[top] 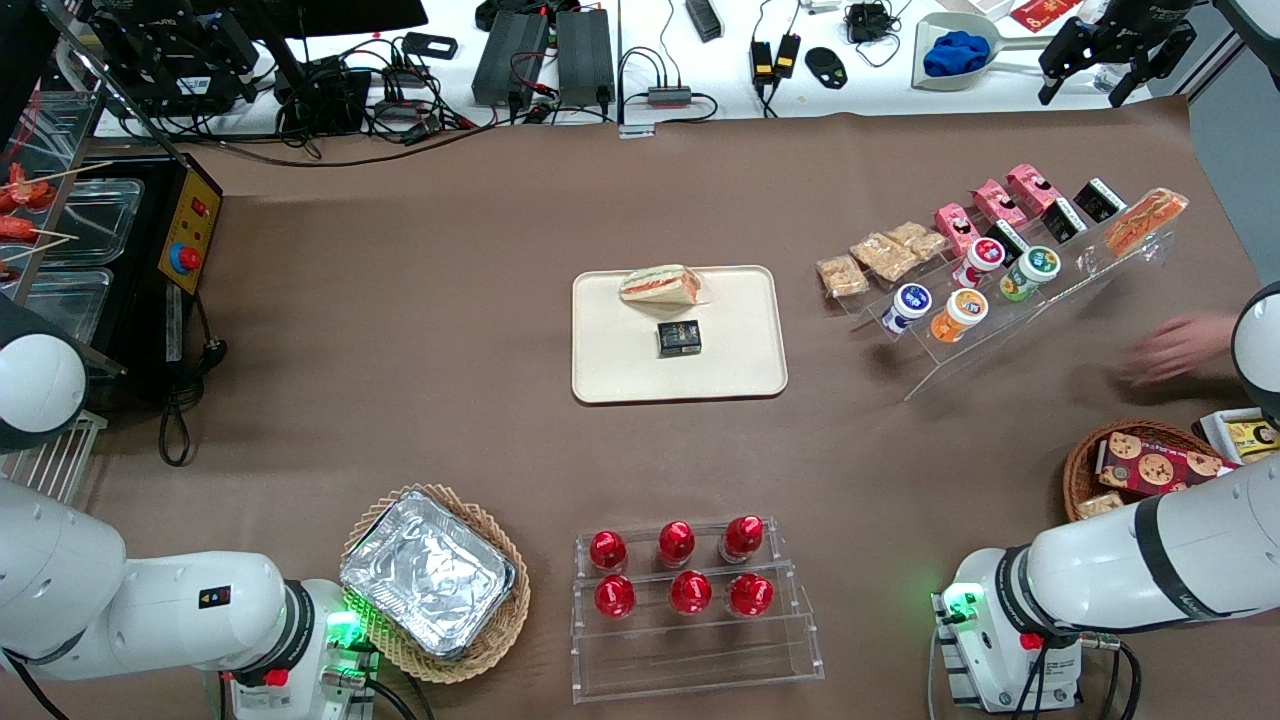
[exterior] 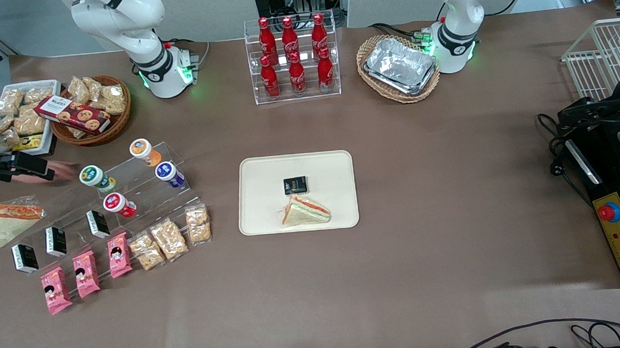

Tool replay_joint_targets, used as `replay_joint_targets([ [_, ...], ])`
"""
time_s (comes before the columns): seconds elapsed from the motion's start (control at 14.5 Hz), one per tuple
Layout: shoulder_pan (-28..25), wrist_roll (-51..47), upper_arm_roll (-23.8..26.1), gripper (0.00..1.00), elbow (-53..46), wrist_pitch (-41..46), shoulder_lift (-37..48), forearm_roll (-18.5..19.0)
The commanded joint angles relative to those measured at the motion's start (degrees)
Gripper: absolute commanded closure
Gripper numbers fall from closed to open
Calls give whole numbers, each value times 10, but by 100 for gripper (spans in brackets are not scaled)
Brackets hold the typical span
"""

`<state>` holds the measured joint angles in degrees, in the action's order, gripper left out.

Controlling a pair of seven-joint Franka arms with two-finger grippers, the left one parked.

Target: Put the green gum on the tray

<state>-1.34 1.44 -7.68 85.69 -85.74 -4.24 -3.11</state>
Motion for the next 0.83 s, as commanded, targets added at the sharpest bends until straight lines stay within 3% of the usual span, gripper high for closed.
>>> replay_joint_targets([
  [0.0, 5, 6, 3, 0, -3, 6, -2, -1],
  [0.76, 2, 1, 4, 0, 28, 4, 15, 0],
])
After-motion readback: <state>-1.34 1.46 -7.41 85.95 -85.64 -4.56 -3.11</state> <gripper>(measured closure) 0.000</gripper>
